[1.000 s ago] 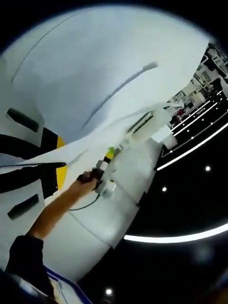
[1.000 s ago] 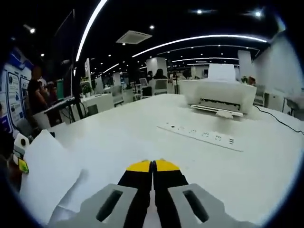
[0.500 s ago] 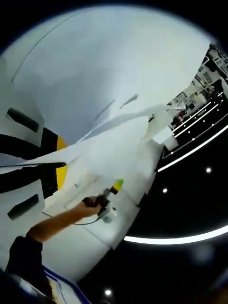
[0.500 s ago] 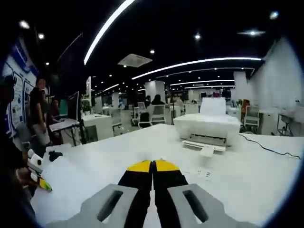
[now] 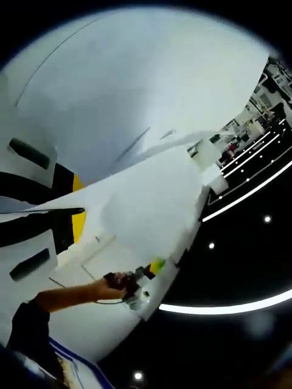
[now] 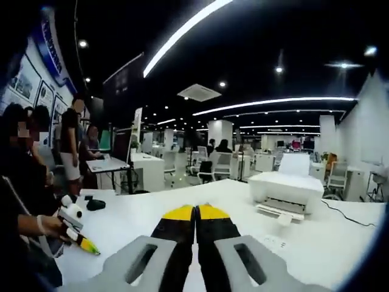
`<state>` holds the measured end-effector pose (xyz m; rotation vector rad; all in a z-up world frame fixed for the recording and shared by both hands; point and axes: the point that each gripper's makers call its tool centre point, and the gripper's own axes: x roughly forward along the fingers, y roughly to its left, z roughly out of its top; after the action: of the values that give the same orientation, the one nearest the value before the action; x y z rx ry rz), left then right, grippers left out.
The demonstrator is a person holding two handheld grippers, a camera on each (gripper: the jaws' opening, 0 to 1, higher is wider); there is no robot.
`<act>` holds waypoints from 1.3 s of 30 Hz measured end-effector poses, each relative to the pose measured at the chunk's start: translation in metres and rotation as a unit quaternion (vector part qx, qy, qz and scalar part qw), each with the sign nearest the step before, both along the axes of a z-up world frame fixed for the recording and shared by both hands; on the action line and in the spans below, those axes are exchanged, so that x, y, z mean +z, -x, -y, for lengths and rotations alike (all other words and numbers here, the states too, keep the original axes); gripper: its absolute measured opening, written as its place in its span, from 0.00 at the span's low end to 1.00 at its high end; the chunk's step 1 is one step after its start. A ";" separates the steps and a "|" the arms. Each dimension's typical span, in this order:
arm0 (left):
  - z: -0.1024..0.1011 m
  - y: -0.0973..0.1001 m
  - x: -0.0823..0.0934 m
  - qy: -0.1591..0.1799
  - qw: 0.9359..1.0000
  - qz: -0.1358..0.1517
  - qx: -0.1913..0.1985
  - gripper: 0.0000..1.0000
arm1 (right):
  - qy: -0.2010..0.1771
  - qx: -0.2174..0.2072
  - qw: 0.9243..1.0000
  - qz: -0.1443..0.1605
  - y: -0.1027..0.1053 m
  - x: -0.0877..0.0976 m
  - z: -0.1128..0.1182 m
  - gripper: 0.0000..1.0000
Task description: Organize the stack of printing papers by aligning and flattening the scattered papers on the table
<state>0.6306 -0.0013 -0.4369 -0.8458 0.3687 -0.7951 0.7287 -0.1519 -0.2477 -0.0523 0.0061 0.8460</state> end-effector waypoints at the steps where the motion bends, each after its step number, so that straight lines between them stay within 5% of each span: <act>1: 0.000 0.000 0.000 0.000 1.000 0.000 0.000 0.06 | 0.004 0.007 1.000 0.001 0.005 -0.002 -0.005 0.00; 14: 0.000 0.001 0.001 0.007 1.000 -0.005 -0.001 0.06 | 0.019 0.137 0.990 -0.017 0.091 -0.034 -0.073 0.00; 20: -0.001 0.001 0.002 0.016 1.000 -0.007 0.000 0.06 | 0.066 0.183 0.981 -0.028 0.126 -0.074 -0.099 0.00; 39: 0.000 0.005 0.017 0.039 0.999 0.025 -0.012 0.10 | 0.097 0.175 0.976 -0.087 0.139 -0.152 -0.093 0.00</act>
<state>0.6259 -0.0012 -0.4202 -0.8953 0.3057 -0.8558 0.5894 -0.0586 -0.3995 -0.1675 0.2503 1.1981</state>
